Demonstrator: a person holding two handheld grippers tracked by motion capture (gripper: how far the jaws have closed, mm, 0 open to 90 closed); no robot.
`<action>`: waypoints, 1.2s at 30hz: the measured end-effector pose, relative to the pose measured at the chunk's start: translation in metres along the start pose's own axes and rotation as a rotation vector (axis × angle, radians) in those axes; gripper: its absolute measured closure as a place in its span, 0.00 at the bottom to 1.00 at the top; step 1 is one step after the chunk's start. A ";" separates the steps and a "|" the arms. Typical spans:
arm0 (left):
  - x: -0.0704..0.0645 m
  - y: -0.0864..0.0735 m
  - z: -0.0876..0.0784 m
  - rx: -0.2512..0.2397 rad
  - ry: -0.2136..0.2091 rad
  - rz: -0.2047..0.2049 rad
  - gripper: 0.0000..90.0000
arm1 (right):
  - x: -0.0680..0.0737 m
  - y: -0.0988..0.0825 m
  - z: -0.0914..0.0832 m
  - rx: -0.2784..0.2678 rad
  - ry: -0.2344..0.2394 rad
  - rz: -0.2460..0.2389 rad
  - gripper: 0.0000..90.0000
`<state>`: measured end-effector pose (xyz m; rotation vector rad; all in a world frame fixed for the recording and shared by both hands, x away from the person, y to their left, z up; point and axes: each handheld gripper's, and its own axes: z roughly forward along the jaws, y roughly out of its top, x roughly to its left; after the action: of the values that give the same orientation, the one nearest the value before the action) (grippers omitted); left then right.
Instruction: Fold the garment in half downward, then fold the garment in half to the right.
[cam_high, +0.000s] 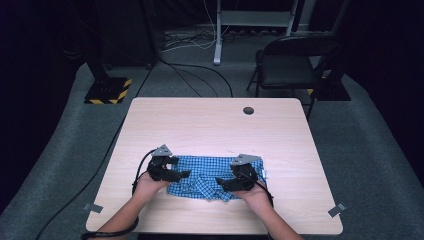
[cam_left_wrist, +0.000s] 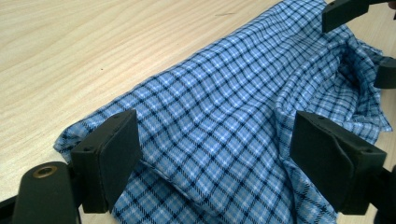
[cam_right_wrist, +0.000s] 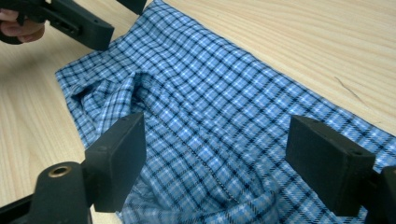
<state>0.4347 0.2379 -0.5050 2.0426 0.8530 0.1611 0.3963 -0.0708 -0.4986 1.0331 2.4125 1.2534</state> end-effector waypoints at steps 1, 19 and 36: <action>0.000 0.000 0.000 0.000 0.000 0.000 0.18 | 0.000 0.000 0.000 0.001 0.000 -0.001 0.21; -0.001 0.000 0.001 0.007 0.007 -0.002 0.19 | 0.002 -0.010 -0.002 0.003 0.016 0.009 0.21; 0.009 0.003 -0.007 -0.009 0.035 -0.035 0.21 | 0.005 -0.010 -0.005 -0.016 0.024 0.008 0.20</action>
<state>0.4399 0.2473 -0.5002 2.0209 0.9073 0.1817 0.3849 -0.0744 -0.5028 1.0306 2.4142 1.2930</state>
